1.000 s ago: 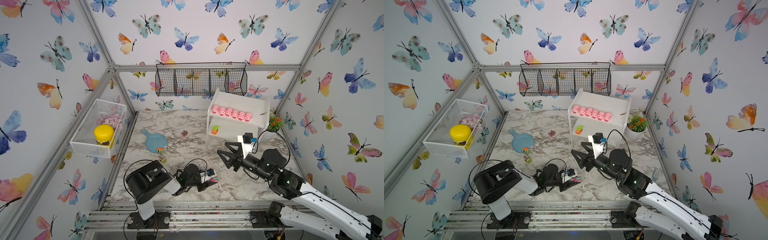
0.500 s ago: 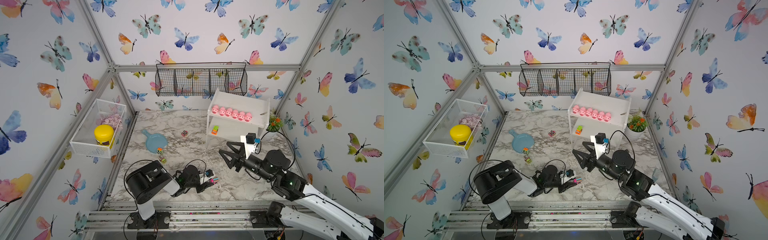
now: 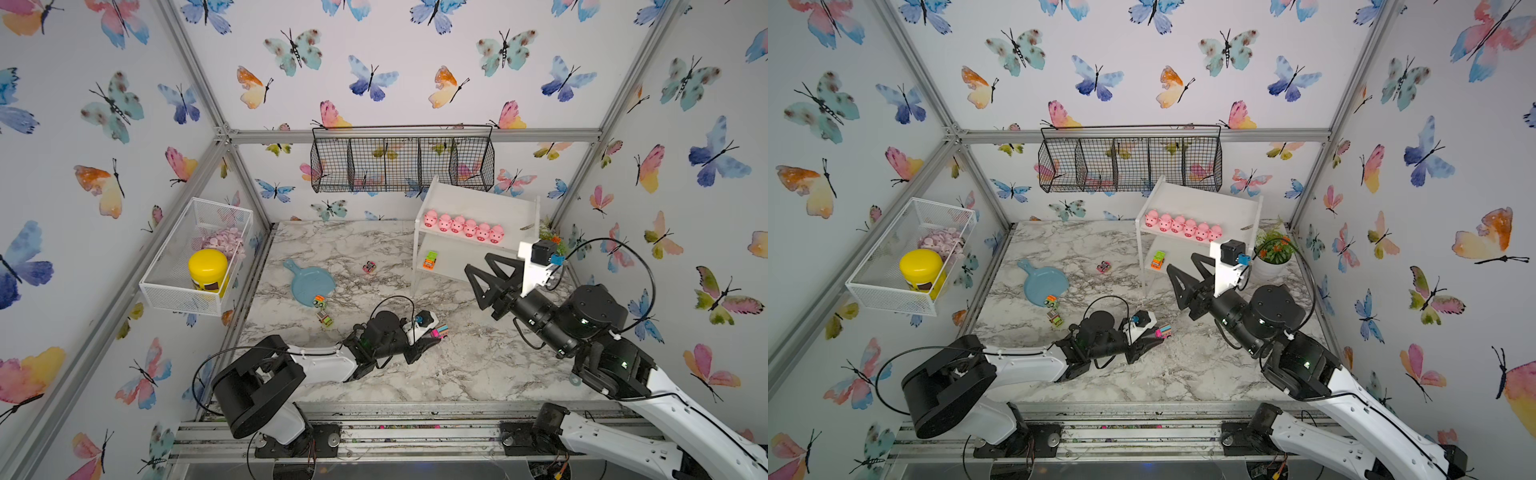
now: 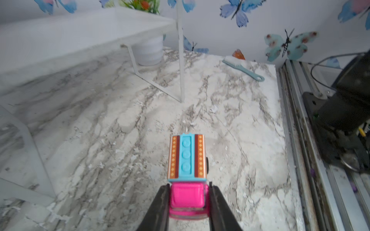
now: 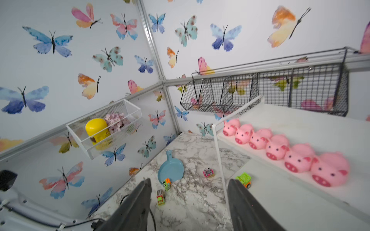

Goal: Organize plastic toys on shelves
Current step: Pick up the plastic toy at the center of the board, then place the plastic toy on the shelf.

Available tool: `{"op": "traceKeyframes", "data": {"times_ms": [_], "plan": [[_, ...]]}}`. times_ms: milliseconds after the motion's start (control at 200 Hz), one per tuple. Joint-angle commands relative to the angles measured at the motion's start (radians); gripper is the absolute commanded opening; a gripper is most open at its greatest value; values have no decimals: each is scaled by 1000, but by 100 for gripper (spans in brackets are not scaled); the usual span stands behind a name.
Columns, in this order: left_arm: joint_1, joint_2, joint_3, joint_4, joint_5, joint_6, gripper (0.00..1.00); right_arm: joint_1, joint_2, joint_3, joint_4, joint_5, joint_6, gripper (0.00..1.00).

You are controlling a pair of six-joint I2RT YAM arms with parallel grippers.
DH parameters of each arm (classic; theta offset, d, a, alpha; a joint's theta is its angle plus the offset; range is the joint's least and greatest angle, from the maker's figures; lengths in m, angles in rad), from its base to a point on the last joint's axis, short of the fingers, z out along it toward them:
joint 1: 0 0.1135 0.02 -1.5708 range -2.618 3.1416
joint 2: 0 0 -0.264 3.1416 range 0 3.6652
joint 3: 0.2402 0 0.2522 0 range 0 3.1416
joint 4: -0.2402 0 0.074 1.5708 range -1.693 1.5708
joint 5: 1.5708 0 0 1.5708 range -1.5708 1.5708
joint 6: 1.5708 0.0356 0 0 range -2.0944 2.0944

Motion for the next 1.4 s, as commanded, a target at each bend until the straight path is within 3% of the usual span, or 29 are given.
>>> {"op": "traceKeyframes", "data": {"times_ms": [0,335,621,766,1181,1397], "plan": [[5,-25,95,-130,-147,-116,30,-5,19,74,-61,125,-72,66],[5,154,438,-267,-479,-299,29,-5,-16,83,-24,163,-115,67],[-2,295,610,-350,-610,-357,28,-5,-52,88,-46,184,-129,67],[-13,352,682,-416,-737,-386,28,-5,-42,93,-55,181,-137,67],[-19,424,762,-449,-765,-316,30,-5,-27,91,-52,165,-136,68],[-20,427,758,-469,-760,-301,40,-5,-33,79,-45,165,-126,68]]}}
